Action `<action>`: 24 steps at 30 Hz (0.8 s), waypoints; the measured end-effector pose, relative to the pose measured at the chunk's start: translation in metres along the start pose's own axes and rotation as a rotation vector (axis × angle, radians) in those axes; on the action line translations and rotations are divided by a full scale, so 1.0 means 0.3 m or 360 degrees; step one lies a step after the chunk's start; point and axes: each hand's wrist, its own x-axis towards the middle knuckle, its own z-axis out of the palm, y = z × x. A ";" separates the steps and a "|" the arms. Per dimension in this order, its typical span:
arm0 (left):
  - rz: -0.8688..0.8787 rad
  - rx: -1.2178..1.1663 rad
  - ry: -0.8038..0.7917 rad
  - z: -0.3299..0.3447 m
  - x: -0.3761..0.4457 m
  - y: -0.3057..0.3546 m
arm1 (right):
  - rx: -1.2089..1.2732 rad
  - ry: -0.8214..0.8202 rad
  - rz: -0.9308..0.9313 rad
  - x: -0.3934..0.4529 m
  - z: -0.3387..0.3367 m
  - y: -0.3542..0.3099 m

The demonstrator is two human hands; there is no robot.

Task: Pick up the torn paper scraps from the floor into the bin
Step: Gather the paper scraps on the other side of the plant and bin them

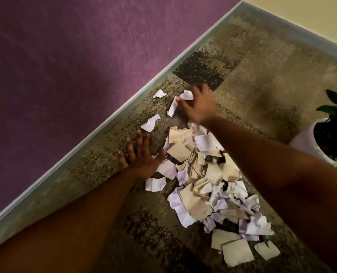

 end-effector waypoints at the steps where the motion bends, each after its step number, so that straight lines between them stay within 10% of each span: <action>1: -0.0009 -0.0012 0.0015 0.005 0.003 0.000 | -0.0041 -0.0136 0.0052 0.050 0.010 -0.004; 9: 0.0079 -0.0020 -0.0032 -0.014 -0.008 -0.023 | 0.0091 -0.0372 -0.0186 -0.074 0.070 -0.031; 14: 0.0061 -0.0028 -0.0033 -0.015 -0.006 -0.020 | -0.0014 0.0074 -0.0262 -0.043 0.044 -0.088; 20: 0.0041 -0.0043 0.0053 -0.001 -0.004 -0.018 | -0.0144 -0.0590 -0.0454 0.112 0.137 -0.197; 24: 0.0017 -0.0030 0.0060 -0.003 -0.004 -0.013 | -0.0185 -0.0564 -0.0459 0.070 0.165 -0.214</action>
